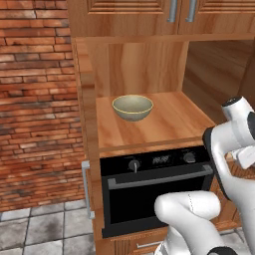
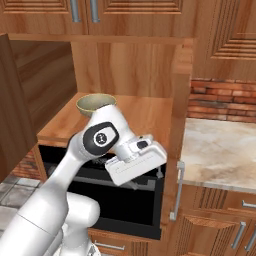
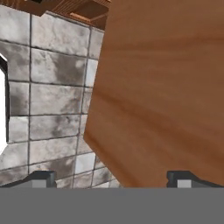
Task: Retrieve the bowl from the cabinet, then place the raw meat into the bowl to avoid contamination.
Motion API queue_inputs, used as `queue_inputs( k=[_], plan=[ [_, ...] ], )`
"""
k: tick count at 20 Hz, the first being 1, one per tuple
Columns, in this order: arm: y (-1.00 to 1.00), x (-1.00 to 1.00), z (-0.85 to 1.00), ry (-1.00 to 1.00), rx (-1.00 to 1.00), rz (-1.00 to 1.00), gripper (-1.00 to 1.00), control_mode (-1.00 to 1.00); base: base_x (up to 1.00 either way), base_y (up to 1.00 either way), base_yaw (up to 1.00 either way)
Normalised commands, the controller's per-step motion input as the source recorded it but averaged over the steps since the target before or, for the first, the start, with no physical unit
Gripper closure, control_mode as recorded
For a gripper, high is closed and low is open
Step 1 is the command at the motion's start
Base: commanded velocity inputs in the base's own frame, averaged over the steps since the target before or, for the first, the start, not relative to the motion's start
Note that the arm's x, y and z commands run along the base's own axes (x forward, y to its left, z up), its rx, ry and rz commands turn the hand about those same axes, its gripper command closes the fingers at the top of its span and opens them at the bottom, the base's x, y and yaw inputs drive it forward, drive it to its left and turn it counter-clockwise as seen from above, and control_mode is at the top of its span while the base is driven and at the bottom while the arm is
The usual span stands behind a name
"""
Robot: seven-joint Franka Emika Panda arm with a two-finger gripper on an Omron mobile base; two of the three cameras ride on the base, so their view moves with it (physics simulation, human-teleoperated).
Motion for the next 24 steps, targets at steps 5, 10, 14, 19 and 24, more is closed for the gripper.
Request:
queue_inputs(
  k=[5, 10, 14, 19, 24],
  plan=[
    [-0.38, 0.11, -0.04, -0.01, 0.01, 0.04, -1.0, -1.0, 0.0, 0.0, 0.0],
    [-0.29, 0.06, -0.03, -0.04, 0.0, 0.05, -1.0, -1.0, 0.0, 0.0, 0.0],
    [0.07, 0.0, 0.0, -0.11, -0.02, 0.05, -1.0, -1.0, 0.0, 0.0, 0.0],
    [0.44, 0.01, 0.0, -0.12, -0.08, 0.02, -1.0, -1.0, 0.0, 0.0, 0.0],
    [0.59, 0.2, -0.03, -0.1, -0.05, 0.04, -1.0, -1.0, 0.0, 0.0, 0.0]
  ],
)
